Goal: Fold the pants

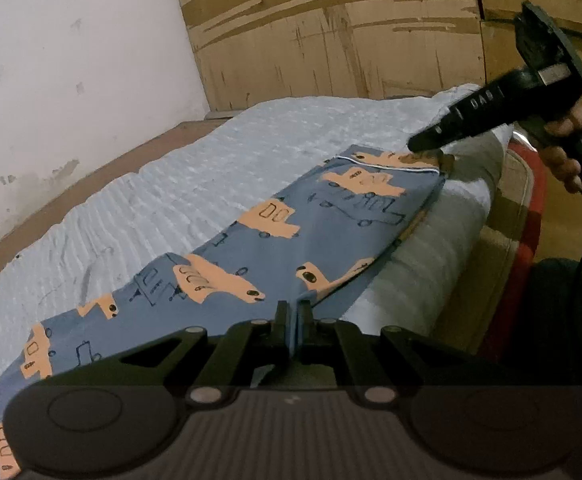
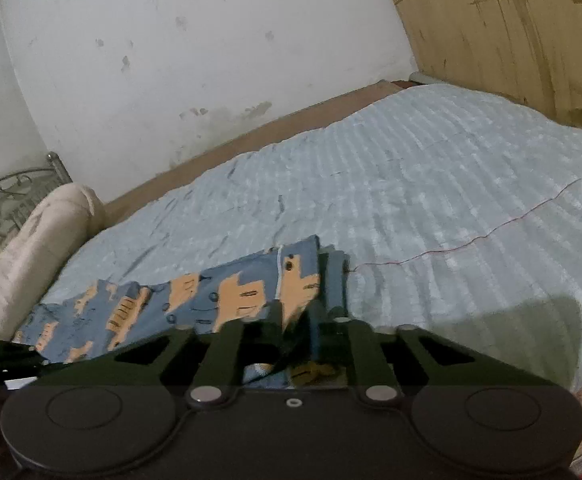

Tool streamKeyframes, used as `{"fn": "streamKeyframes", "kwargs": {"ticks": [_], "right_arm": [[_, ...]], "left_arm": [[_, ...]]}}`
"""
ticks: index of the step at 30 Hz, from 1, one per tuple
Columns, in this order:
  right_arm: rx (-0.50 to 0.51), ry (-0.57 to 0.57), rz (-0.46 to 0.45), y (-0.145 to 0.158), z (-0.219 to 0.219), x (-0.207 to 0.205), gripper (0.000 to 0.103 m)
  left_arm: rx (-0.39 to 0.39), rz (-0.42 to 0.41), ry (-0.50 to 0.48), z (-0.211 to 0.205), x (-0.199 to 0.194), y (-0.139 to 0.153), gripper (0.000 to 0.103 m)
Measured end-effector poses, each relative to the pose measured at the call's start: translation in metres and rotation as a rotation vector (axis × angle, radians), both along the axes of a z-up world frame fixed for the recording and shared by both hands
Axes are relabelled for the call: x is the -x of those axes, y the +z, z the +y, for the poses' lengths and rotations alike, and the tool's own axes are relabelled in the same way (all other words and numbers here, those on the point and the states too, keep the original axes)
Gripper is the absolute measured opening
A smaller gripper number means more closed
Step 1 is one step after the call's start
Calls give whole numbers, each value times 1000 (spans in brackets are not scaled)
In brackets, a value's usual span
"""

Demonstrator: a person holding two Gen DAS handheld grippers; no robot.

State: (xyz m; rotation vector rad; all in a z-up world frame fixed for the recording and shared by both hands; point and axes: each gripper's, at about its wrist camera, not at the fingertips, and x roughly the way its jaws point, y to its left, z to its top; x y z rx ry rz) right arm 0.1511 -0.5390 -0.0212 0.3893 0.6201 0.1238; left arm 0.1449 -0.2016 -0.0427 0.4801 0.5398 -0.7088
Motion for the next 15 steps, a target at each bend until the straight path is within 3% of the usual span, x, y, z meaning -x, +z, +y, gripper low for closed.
{"fn": "streamKeyframes", "kwargs": {"ticks": [2,10,12,14,15], "right_arm": [[2,0,-12,3,1,-5,37],[144,62,19,-3,19,-57,38],[180,76,29,-6,27,-64,37],[210,88,39,-9,31,-67,12],[225,92,43,-9,33,-66,12]], "left_arm": [[-4,-2,-3,-1,0,-1,2],[0,-2,1,1,2,0,2],[6,1,3,2,1,0,2],[12,-1,3,3,1,1,2],[13,-2,2,3,1,1,2]]}}
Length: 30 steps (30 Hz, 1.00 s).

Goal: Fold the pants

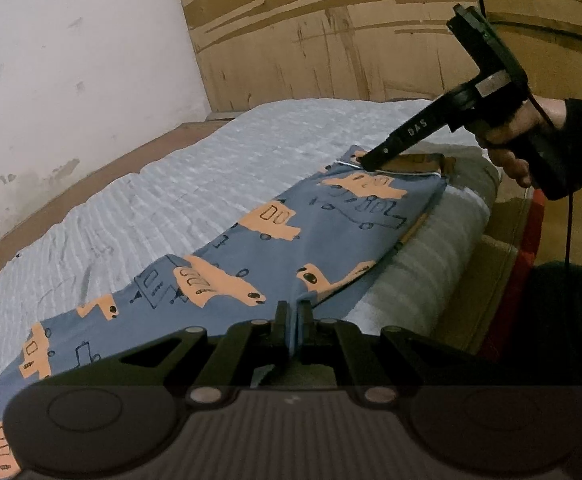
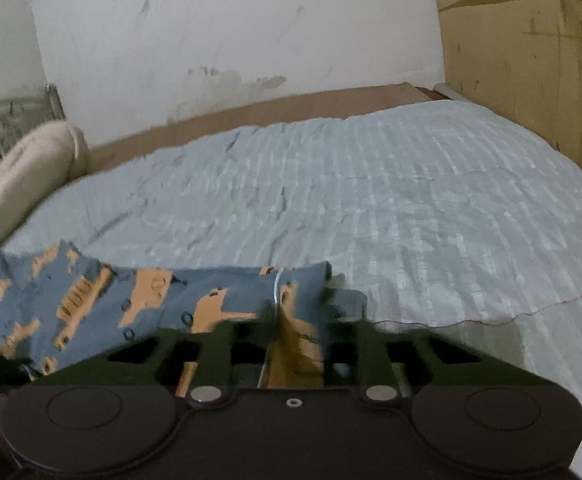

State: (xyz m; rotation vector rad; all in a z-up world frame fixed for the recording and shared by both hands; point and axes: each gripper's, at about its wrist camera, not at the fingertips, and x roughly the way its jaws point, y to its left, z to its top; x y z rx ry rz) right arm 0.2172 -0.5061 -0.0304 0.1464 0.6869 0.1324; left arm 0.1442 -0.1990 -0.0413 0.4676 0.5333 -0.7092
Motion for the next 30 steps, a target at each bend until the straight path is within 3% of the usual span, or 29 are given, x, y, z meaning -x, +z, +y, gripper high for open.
{"fn": "streamKeyframes", "kwargs": {"ticks": [6,11,12,13,16,17,19,21,22,23,25,30], "right_arm": [[31,-38,-59,14,-5,16,7],[45,-51,-26,9,-10,15,7],[50,-52,-13,5,-11,12,7],[58,-53,-7,2,-11,11,7],[50,-68,-5,-3,-13,12,10],[58,-75,-8,-3,-14,13,12],[93,-94,-20,1,-12,17,22],[130,-111,-48,9,-8,25,30],[147,-119,-64,13,-5,29,40],[160,-122,-84,17,0,35,53],[170,-102,-114,20,13,43,69],[256,-16,-100,10,48,47,84]], "left_arm": [[15,-10,-16,0,0,4,3],[2,9,-37,-2,-1,-3,13],[3,8,-40,-2,0,-4,18],[3,10,-45,-1,2,-5,31],[15,17,-60,3,6,-4,57],[21,19,-55,5,6,-2,61],[51,18,-25,8,6,3,84],[103,9,42,14,5,10,95],[129,8,82,17,3,14,98],[153,8,128,21,2,18,100],[186,5,220,27,-2,25,102],[213,24,414,52,-11,35,102]]}}
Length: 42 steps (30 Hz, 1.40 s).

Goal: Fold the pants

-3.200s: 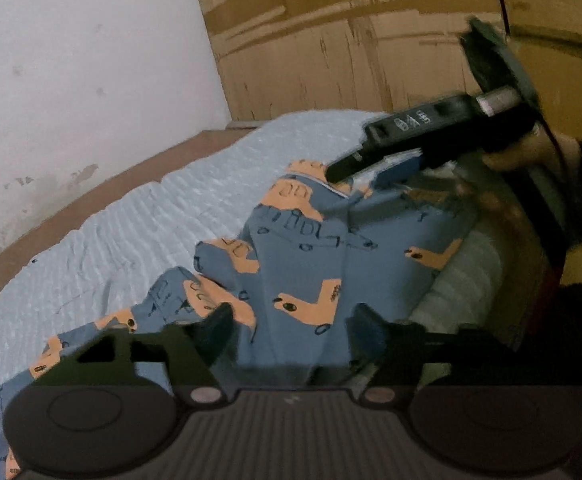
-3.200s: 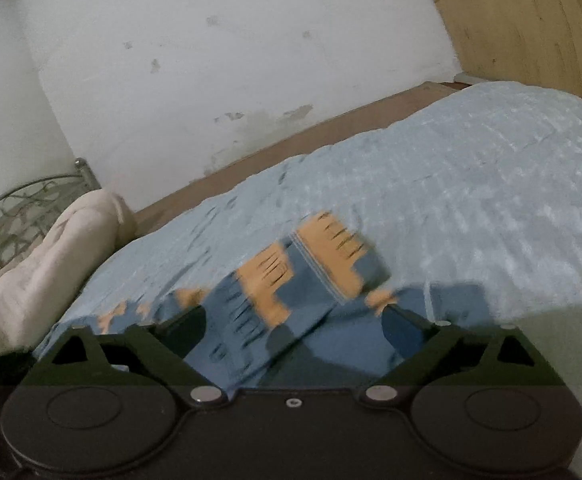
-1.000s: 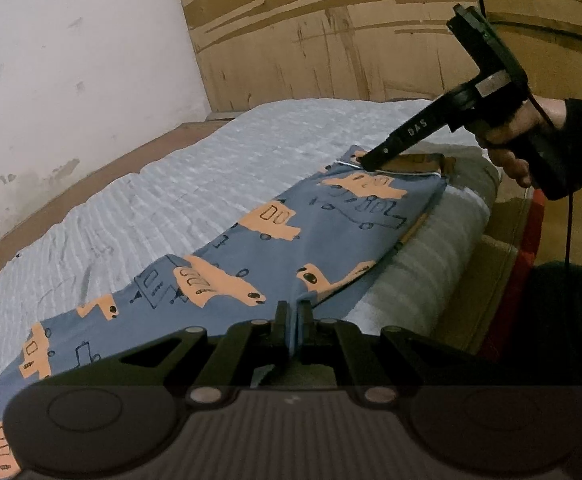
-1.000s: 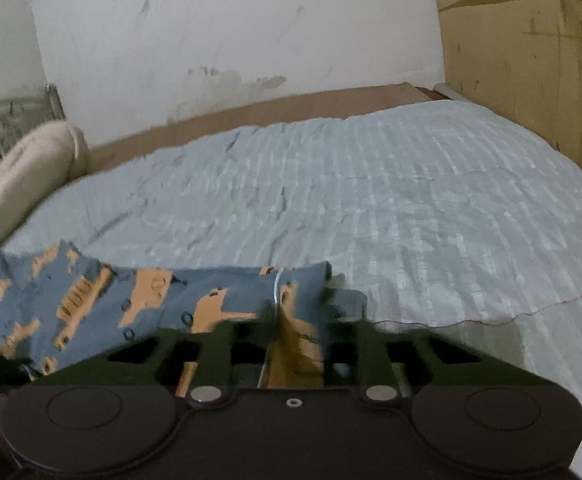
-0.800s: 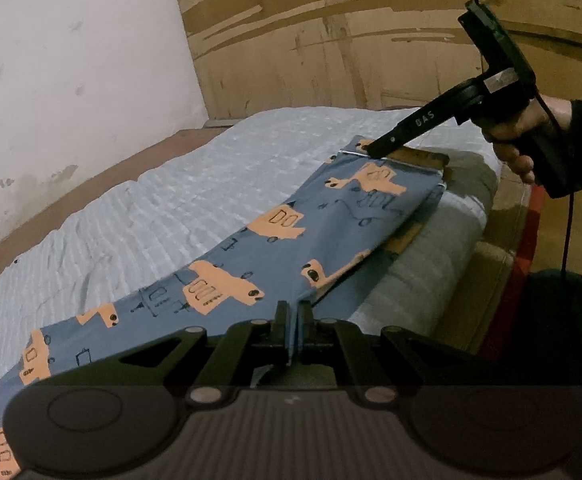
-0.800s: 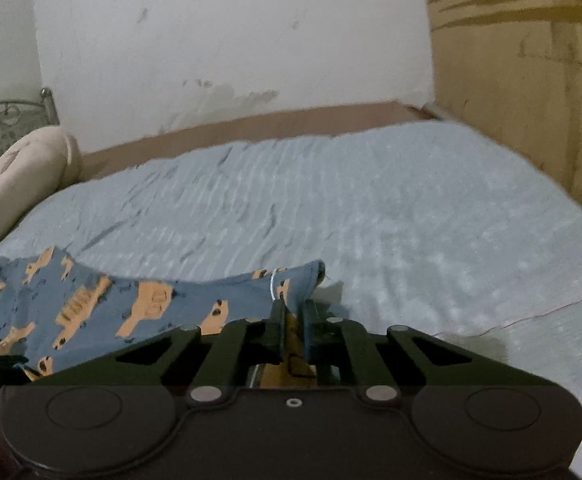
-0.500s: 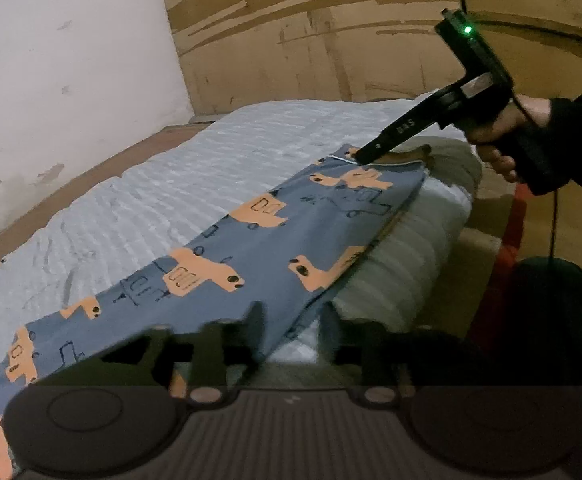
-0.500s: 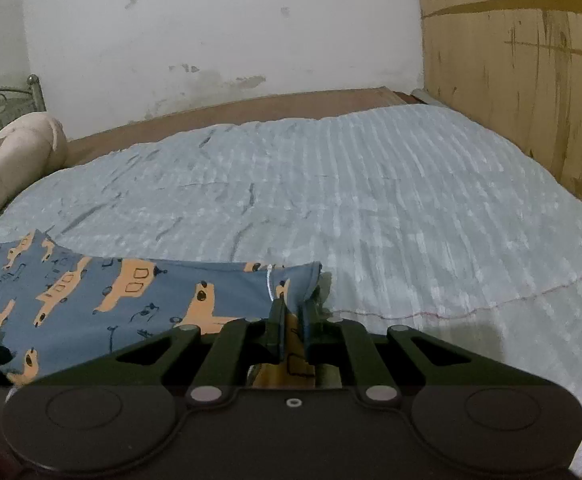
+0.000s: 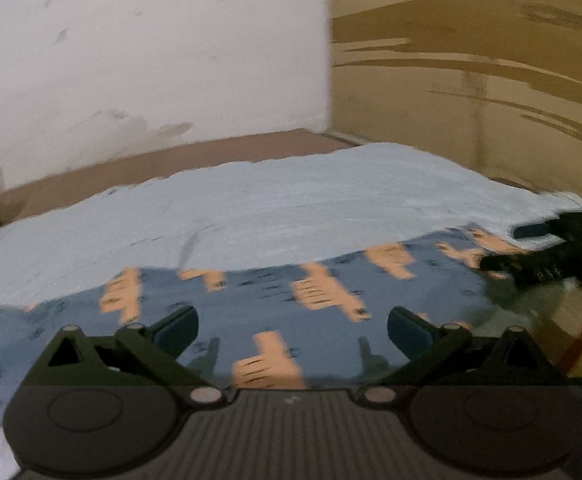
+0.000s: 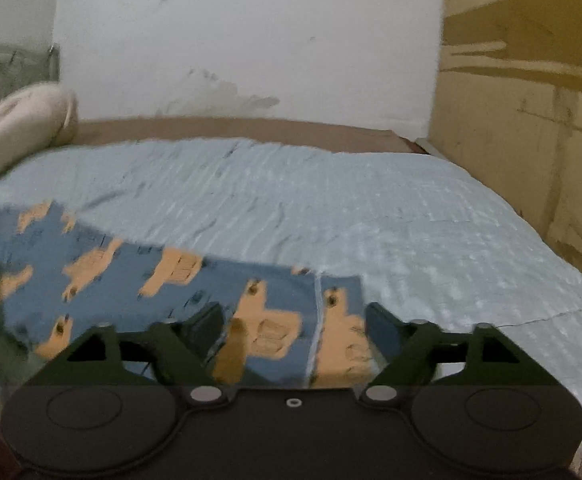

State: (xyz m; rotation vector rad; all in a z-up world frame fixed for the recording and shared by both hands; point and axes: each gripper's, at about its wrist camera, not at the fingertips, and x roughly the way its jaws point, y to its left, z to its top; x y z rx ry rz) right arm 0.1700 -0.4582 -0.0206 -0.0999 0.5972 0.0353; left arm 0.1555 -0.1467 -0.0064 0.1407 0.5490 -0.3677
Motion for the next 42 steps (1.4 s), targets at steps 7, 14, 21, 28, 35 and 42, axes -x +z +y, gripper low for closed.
{"fn": "streamKeyframes", "kwargs": {"ticks": [7,14,21,28,35,42], "right_arm": [[135,-128,17,-21,-17,6,90],[115,-196,-18,-13,-19,13,96],[50,42,-85,1,64,6,102],[73,130,20,-32,109,-16,102],[-20,97,-46,-28,118,-7,102],[-110,248,-75,-19,172,-22,102]], "left_arm": [[-86,47,219,58,-22,-24,102],[-95,101,359,117,-29,-47,102],[-124,94,404,140,-33,-42,102],[-145,90,456,191,-40,-27,102],[-10,133,555,277,-55,1,102],[130,252,572,315,-88,-20,83]]}}
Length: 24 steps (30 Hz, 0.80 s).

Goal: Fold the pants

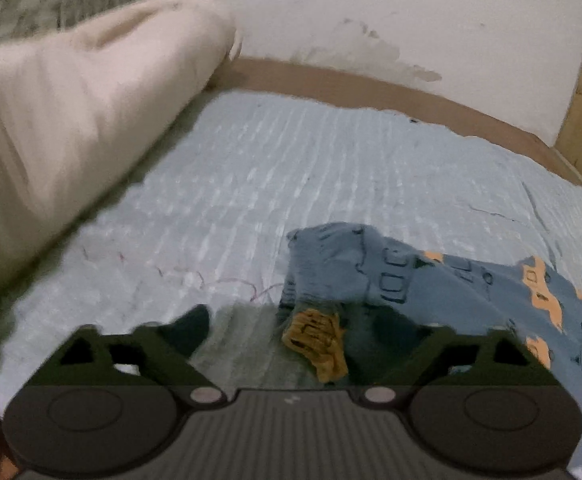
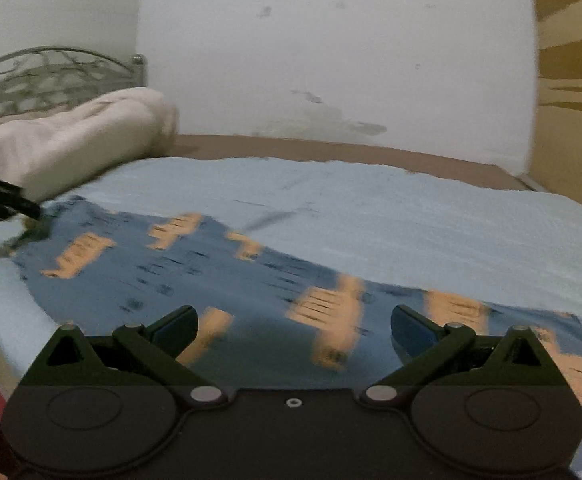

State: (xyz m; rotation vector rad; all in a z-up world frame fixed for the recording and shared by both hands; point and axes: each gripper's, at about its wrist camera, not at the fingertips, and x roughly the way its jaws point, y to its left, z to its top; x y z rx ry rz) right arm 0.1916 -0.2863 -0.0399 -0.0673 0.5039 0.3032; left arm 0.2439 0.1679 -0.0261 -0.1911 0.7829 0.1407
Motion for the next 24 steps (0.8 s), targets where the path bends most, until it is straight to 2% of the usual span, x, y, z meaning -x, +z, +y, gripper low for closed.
{"fn": "streamKeyframes", "kwargs": {"ticks": [2,3,4,7,8,9,10,15,18,20,21,22,24], "right_arm": [[-21,39,2,1,16,-7,102],[-28,54,3,2,23,-11,102],[-31,68,3,3,30,-13,102],[-28,110,2,8,49,-23,102],[-22,123,1,11,55,-25,102],[-15,135,0,12,60,-27,102],[-4,146,-2,13,64,-28,102],[68,140,15,3,75,-36,102],[78,116,48,-10,72,-40,102],[57,105,66,-14,66,-40,102],[51,103,68,-12,64,-40,102],[51,104,63,-9,63,-39,102],[62,109,38,0,63,-41,102]], "left_arm": [[28,7,0,3,-3,-7,76],[32,10,-6,1,-5,-9,61],[37,13,-16,0,-8,-11,35],[13,14,4,-5,-13,-11,22],[-2,-7,6,-7,-11,-8,21],[-14,-27,9,-9,-10,-4,13],[-49,-50,13,-11,-8,-1,9],[-152,-24,-27,-18,-17,-8,9],[-157,-21,-25,-20,-16,-12,11],[-182,-27,-22,-22,-14,-8,21],[-207,-35,-17,-26,-10,-4,33],[-230,-45,-18,-30,-7,0,53],[-258,-77,-33,-36,-4,7,74]]}}
